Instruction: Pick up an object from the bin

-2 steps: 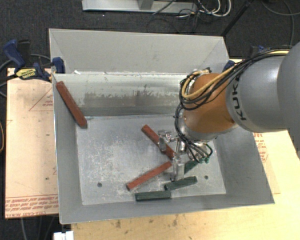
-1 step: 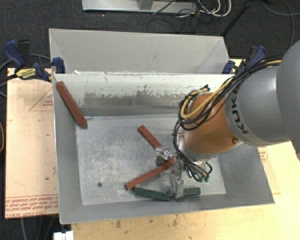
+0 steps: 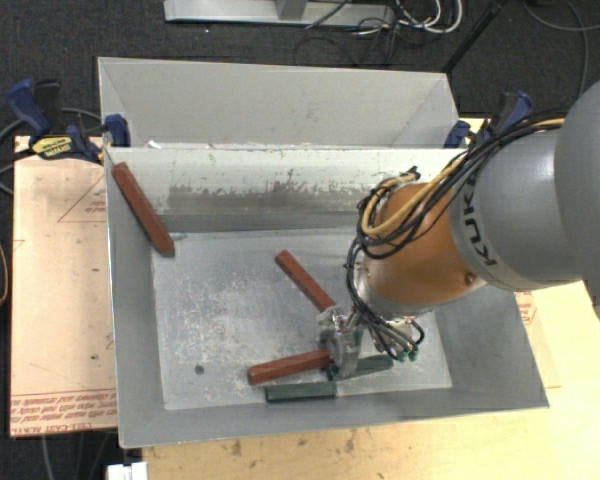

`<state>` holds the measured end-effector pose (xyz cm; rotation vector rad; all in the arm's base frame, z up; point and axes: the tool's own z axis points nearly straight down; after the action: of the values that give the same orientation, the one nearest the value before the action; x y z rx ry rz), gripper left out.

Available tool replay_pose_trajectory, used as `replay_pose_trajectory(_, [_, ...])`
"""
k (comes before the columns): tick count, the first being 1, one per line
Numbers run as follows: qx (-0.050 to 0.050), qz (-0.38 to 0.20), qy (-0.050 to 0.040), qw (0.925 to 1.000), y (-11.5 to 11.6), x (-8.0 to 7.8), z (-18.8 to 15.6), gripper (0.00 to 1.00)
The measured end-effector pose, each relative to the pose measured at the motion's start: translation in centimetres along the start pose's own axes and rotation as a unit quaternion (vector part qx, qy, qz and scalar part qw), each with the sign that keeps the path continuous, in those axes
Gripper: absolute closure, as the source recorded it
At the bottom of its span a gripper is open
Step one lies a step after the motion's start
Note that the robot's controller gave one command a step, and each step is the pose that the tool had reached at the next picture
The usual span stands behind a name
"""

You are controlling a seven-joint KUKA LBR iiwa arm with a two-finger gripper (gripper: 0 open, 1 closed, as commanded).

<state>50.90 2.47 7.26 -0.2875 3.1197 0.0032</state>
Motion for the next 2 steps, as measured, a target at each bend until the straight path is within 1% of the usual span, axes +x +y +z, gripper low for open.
replay_pose_trajectory(1, [0.000,-0.185,0.0008,0.9827,1.10,-2.73,-8.00,1.00])
replay_pose_trajectory(2, [-0.001,-0.184,0.0029,0.9828,1.08,-2.61,-7.84,0.00])
